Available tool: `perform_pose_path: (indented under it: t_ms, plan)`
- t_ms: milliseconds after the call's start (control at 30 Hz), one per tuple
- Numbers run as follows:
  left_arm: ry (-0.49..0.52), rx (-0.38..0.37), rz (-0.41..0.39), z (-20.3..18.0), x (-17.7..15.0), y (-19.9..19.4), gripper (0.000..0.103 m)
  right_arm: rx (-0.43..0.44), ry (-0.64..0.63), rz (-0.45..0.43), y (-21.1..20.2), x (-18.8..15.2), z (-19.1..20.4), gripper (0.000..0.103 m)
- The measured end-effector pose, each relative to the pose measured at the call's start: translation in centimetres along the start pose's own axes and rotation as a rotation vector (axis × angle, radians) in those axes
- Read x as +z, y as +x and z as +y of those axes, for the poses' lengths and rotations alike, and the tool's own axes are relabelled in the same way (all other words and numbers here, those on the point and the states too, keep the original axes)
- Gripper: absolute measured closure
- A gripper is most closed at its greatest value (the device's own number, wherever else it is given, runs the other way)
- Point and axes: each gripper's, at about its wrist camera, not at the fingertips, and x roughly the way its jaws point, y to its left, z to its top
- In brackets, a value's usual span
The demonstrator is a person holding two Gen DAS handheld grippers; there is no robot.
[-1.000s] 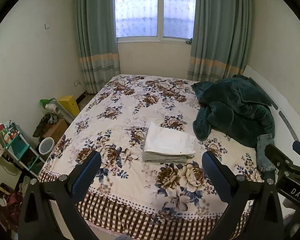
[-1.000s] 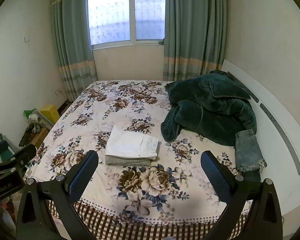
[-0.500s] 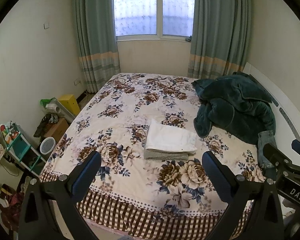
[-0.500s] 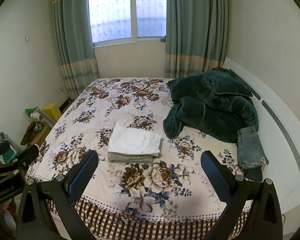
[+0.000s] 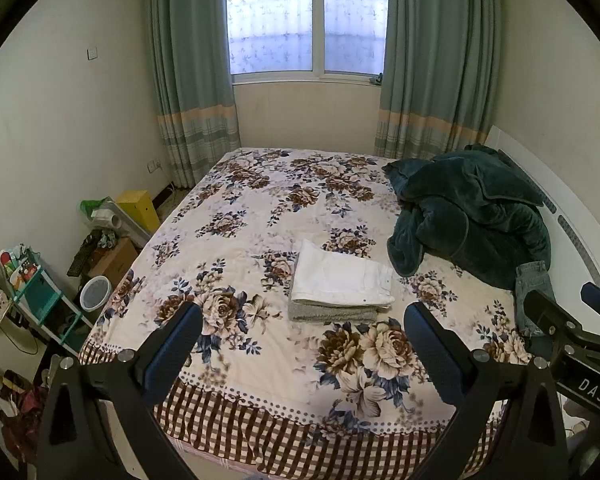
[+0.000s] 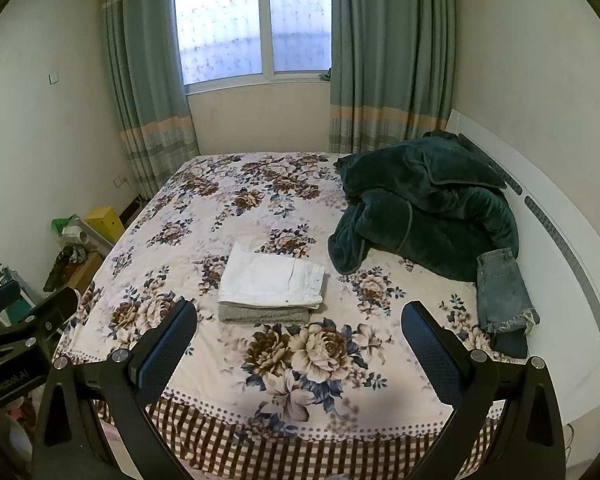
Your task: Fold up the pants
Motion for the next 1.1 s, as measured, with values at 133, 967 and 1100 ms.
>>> perform_pose_path:
  t_ms: [133, 967, 1100]
  plan:
    - [-0.001, -0.004, 0.000, 0.00, 0.00, 0.02, 0.000, 0.001, 0.002, 0.000, -0.04, -0.15, 0.15, 0.000]
    - [0.016, -0.007, 0.007, 0.50, 0.69, 0.46, 0.000, 0.002, 0.012, 0.005, -0.22, -0.56, 0.46, 0.000]
    - [0.015, -0.007, 0.006, 0.40, 0.57, 0.24, 0.000, 0.000, 0.016, 0.006, -0.38, -0.84, 0.60, 0.000]
